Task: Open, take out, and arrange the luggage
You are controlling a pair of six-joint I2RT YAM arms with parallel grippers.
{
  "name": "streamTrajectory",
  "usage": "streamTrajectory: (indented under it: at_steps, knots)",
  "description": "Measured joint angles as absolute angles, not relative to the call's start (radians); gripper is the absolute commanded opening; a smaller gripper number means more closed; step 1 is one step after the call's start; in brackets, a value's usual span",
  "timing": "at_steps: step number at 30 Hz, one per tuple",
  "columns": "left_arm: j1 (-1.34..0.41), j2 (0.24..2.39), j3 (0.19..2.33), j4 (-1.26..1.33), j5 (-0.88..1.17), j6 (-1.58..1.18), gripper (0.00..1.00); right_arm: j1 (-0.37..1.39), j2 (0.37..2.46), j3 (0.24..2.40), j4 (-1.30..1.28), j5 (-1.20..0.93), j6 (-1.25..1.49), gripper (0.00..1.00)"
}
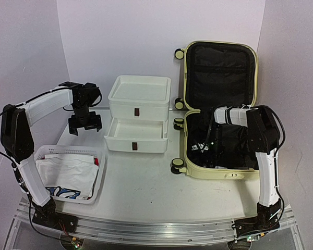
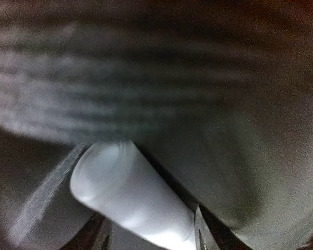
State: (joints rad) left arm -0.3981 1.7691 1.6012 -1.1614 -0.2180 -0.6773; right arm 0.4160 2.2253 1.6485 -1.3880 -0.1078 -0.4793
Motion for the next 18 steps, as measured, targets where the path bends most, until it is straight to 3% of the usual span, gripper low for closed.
streamTrajectory:
  at_steps: [4, 12, 18]
  knots:
    - [-0.398, 1.766, 1.602, -1.161, -0.236, -0.644, 0.93, 0.418, 2.212, 1.602, -1.355, -0.11, -0.499, 0.55]
    - [-0.398, 1.747, 1.637, -1.119, -0.267, -0.508, 0.92, 0.422, 2.17, 1.565, -1.309, -0.082, -0.563, 0.3]
    - [-0.398, 1.701, 1.731, -1.065, -0.291, -0.413, 0.88, 0.427, 2.035, 1.567, -1.292, -0.043, -0.569, 0.26]
